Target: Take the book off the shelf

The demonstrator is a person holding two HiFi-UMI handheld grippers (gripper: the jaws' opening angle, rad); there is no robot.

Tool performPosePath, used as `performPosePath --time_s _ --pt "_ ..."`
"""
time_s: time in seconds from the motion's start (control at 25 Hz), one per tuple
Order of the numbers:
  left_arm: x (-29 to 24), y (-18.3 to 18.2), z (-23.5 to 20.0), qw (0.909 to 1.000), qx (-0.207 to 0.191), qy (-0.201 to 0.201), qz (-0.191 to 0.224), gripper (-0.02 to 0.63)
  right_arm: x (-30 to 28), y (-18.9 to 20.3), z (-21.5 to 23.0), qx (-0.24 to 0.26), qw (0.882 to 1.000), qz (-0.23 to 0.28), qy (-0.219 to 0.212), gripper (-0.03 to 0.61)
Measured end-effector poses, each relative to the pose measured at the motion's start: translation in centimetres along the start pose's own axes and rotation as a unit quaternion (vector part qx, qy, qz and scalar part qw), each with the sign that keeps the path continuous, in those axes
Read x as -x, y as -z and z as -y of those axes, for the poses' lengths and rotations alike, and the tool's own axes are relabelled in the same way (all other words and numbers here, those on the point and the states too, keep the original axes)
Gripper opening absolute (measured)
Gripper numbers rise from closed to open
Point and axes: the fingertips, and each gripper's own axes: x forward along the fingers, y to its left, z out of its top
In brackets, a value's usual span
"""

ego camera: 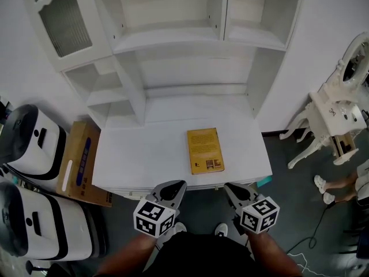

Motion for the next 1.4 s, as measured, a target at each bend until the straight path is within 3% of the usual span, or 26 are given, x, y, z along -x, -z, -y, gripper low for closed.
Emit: performPosePath --time_s 1.4 --pt "-1.2 -0.3 0.8 0.9999 -0.004 -0.01 -0.009 0.011 -0.8 -0.5 1.8 -0.004 1.0 -0.001 -0.015 0.028"
